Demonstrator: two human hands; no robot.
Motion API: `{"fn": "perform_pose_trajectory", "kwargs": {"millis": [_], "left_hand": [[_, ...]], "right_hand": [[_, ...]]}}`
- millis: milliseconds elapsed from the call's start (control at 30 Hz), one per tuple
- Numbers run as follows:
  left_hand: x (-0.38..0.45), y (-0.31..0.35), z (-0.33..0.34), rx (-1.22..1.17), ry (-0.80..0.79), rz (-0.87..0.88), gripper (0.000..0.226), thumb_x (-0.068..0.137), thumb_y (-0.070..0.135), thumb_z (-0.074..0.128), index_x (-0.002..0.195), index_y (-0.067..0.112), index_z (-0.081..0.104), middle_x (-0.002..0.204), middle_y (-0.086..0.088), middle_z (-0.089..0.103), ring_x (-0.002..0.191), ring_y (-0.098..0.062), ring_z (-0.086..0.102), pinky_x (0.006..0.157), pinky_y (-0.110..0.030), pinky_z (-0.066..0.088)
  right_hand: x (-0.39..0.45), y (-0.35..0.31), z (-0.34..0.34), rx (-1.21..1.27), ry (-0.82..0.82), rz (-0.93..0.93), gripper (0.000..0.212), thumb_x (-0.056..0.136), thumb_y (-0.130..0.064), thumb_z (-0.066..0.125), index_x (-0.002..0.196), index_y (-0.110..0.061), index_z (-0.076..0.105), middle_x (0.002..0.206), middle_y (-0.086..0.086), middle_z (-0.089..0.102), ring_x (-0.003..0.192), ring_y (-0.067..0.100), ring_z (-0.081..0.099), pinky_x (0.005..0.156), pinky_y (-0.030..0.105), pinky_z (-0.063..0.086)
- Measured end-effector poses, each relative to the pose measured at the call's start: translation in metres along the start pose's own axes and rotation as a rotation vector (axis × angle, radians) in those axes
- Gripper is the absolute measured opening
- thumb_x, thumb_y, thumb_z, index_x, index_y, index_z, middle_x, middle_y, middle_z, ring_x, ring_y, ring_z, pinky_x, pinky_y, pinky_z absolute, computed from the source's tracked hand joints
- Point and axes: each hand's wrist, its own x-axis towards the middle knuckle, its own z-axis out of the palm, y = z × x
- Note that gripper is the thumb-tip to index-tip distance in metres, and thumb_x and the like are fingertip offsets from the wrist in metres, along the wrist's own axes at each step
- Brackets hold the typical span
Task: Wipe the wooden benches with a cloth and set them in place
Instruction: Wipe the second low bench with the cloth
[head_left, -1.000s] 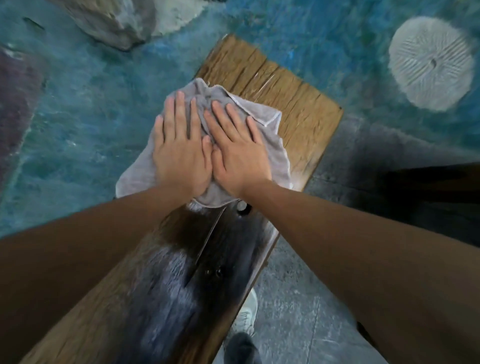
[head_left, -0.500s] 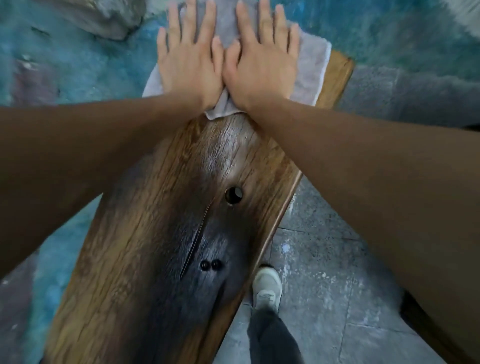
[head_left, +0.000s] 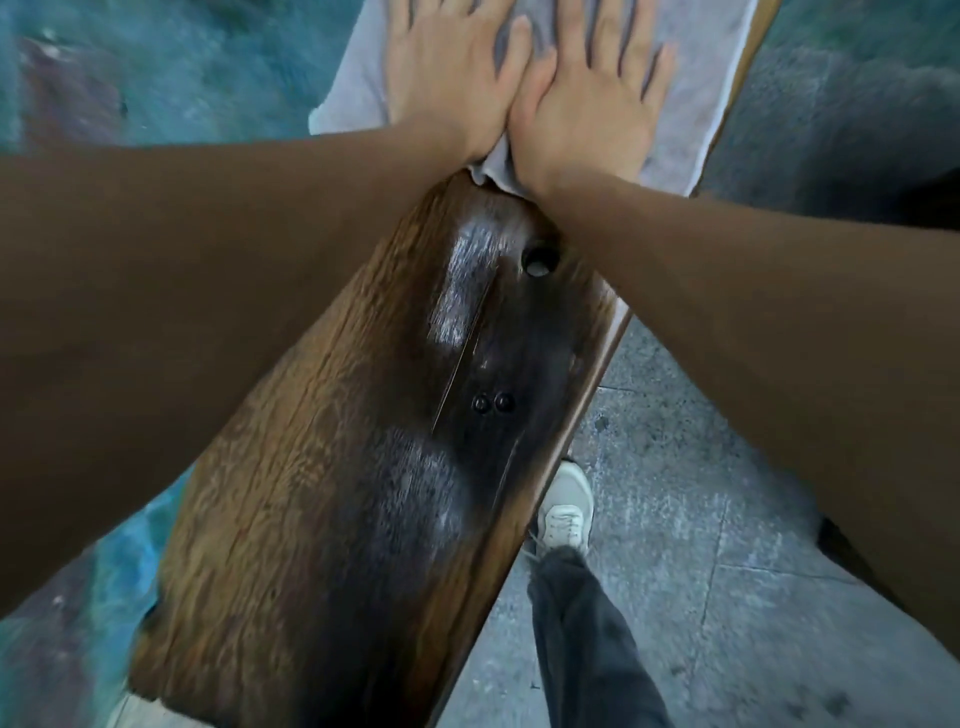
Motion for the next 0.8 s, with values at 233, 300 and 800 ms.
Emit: {"fn": "perform_pose_trajectory", "kwargs": {"millis": [233,300,800], "left_hand": [[-0.091,-0.045,0.019,0.005,-0.019,0.276,0.06,0.1,0.047,0.013,0.159,0.036,0.012,0.169,0.001,0.013,0.156,-0.025,0.007,0.126,-0.046,0.009],[-0.133,-0.066,0.018,-0.021,-0.044,0.289,0.059,0.102,0.046,0.011,0.16,0.035,0.01,0.169,0.002,0.008,0.157,-0.024,0.004,0.126,-0.046,0.007],[-0.456,-0.212,0.03,-0.097,-0.162,0.239,0.061,0.102,0.042,0.027,0.16,0.027,0.018,0.169,0.002,0.011,0.157,-0.024,0.005,0.126,-0.047,0.011]], "right_hand": [[-0.127,0.009,0.022,0.034,0.12,0.075,0.059,0.104,-0.037,0.015,0.162,-0.03,0.006,0.171,0.001,-0.001,0.157,0.023,-0.002,0.127,0.046,0.001],[-0.168,0.004,0.033,0.029,0.115,0.098,0.059,0.104,-0.038,0.015,0.162,-0.031,0.007,0.171,0.002,0.0,0.157,0.021,-0.001,0.127,0.046,0.002],[-0.502,-0.048,0.124,0.005,0.036,0.039,0.061,0.103,-0.037,0.026,0.162,-0.026,0.013,0.17,0.006,0.005,0.157,0.024,0.004,0.125,0.048,0.014]]}}
